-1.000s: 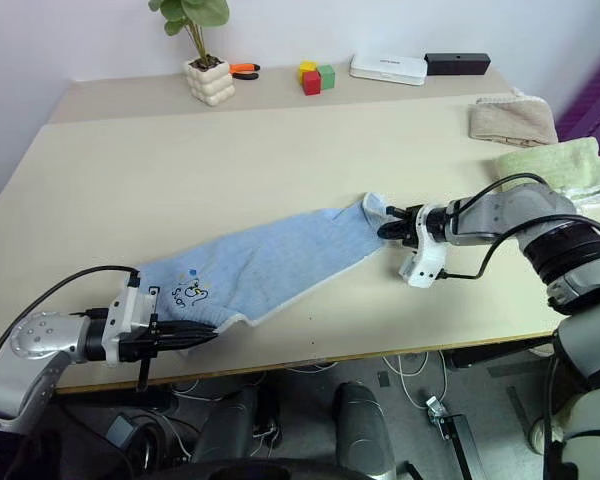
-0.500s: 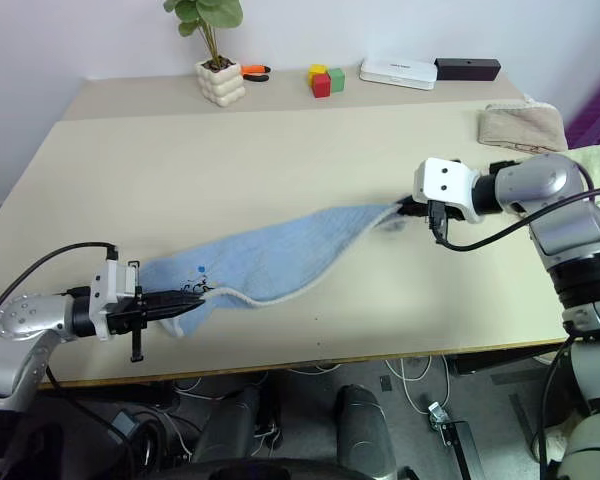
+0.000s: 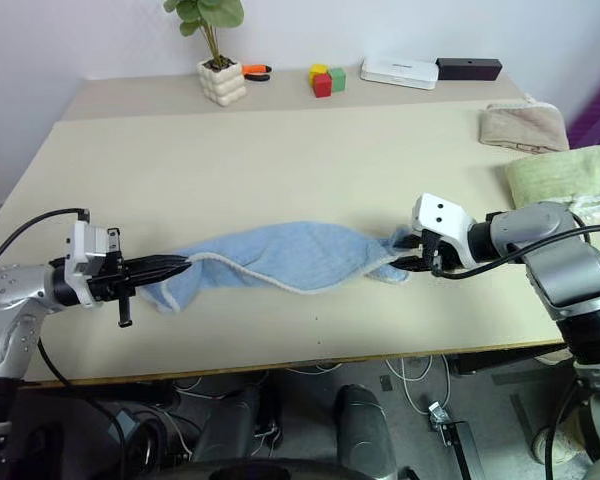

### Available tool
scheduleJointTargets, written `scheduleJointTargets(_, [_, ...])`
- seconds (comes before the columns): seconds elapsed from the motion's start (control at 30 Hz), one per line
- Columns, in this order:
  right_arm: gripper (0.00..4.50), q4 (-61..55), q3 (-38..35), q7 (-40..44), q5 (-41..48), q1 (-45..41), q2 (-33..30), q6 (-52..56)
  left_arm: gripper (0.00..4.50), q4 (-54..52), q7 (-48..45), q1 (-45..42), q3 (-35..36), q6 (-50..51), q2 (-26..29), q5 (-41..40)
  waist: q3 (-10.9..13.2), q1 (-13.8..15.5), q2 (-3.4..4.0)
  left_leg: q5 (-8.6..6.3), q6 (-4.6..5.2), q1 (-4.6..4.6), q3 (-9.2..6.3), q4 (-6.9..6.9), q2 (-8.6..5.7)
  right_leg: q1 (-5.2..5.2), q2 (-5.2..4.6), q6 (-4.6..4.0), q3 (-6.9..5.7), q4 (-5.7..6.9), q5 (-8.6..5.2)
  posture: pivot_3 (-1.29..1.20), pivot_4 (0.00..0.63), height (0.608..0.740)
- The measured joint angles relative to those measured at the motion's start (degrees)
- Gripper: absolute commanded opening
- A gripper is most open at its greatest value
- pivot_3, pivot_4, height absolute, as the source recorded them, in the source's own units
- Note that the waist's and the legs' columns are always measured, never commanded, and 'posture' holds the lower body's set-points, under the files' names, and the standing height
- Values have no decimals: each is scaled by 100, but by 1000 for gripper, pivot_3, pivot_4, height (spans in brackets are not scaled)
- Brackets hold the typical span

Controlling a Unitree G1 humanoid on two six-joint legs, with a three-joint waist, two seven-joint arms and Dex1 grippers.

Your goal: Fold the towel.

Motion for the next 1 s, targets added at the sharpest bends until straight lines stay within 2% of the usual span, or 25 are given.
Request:
scheduleJointTargets(0.03, [3883, -6, 6, -4, -61, 18, 5, -84, 0, 29, -16, -13, -1, 15, 5, 0, 0, -2, 0, 0, 0, 0, 0, 0, -1, 0, 0, 0, 0, 0, 0, 0, 150, 740])
scheduleJointTargets(0.2, [3883, 9, 14, -79, -346, 48, 96, -451, 0, 57, -30, -83, -4, 98, 6, 1, 0, -16, -1, 0, 0, 0, 1, 0, -1, 0, 1, 1, 0, 0, 1, 0, 150, 740])
scheduleJointTargets(0.53, [3883, 727, 56, -466, -1339, -170, 387, -2299, 0, -85, -9, -49, -9, 167, 6, 4, 1, -17, -2, 3, -5, 1, 3, 0, -2, 1, 1, 0, 0, -1, 0, 0, 150, 740])
scheduleJointTargets(0.63, [2988, 1006, 132, -539, -1583, -173, 488, -2813, 0, -116, 12, -44, -11, 203, 5, 4, 1, -23, -1, 12, -19, 0, 4, 0, -2, 0, 2, 2, 0, 0, 0, 0, 150, 740])
scheduleJointTargets(0.83, [25, 1176, 222, -540, -1802, -241, 559, -3418, 0, -174, 15, 38, -18, 217, 5, 8, 1, -28, -1, 20, -33, 1, 4, -1, -1, 0, 3, 3, 0, 0, 1, 0, 150, 740])
scheduleJointTargets(1.0, [25, 1453, 260, -672, -2138, -430, 595, -3726, 0, -187, 17, 62, -21, 219, 5, 10, 1, -12, -1, 20, -33, 1, 4, 0, -1, 1, 2, 0, 0, -2, -1, 0, 150, 740])
